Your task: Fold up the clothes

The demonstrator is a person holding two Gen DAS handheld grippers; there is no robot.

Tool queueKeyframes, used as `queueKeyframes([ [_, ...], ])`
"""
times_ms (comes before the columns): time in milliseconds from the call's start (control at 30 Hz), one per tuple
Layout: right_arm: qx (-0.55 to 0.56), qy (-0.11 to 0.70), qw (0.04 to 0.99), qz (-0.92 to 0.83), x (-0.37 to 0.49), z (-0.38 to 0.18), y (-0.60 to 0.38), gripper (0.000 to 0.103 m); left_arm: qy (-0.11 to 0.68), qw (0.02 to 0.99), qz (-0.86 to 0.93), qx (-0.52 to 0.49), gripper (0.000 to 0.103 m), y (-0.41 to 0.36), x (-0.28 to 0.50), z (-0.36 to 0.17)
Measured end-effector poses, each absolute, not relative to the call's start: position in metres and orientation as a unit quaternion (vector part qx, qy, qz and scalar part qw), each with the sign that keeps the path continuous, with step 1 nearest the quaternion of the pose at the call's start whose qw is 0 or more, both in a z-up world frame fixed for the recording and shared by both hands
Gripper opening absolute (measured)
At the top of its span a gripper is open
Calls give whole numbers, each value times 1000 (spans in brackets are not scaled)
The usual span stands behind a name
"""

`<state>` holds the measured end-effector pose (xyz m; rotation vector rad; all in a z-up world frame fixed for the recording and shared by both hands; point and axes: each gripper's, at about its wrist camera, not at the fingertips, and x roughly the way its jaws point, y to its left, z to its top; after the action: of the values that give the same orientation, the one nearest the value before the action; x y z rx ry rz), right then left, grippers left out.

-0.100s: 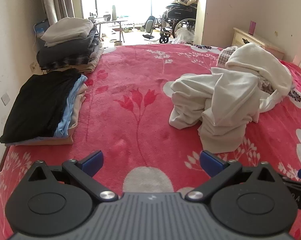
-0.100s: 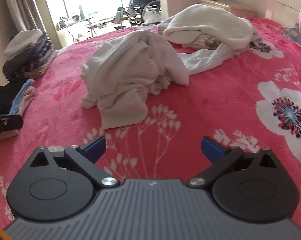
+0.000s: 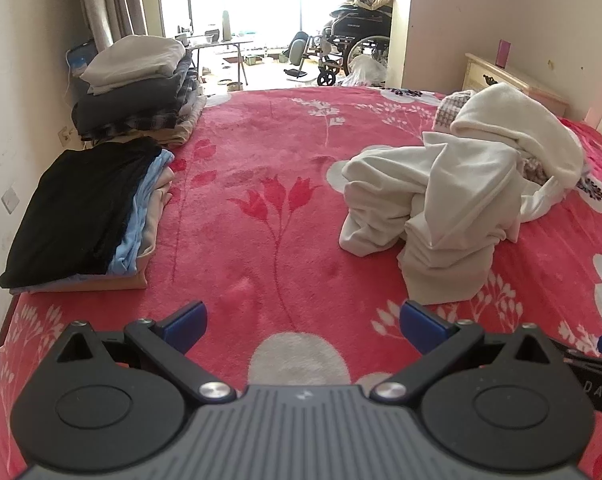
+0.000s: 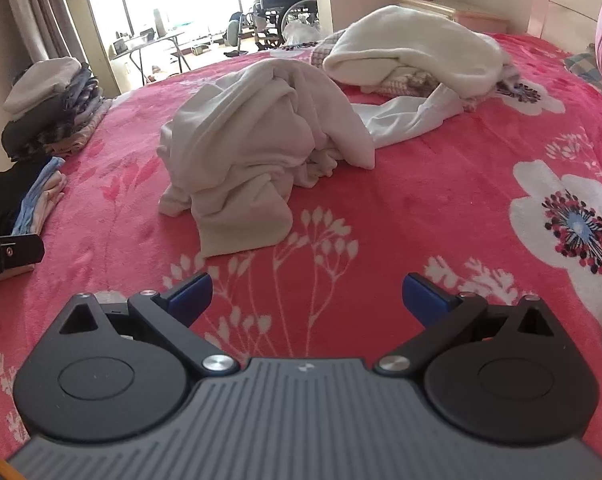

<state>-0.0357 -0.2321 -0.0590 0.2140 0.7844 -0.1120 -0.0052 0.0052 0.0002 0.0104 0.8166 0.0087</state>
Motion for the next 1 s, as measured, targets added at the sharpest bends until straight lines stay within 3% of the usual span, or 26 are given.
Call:
queueKeyframes([
  [400, 74, 360, 928, -54, -44, -51, -217, 102, 455, 890, -28, -30, 102, 25, -9, -21],
  [767, 81, 385, 918, -57, -43, -51, -211, 102, 406, 913, 3, -36, 103, 29, -24, -18],
  [1000, 63, 391, 916, -65, -41, -48, -208, 102, 419, 908, 9, -22, 103, 26, -23, -24],
])
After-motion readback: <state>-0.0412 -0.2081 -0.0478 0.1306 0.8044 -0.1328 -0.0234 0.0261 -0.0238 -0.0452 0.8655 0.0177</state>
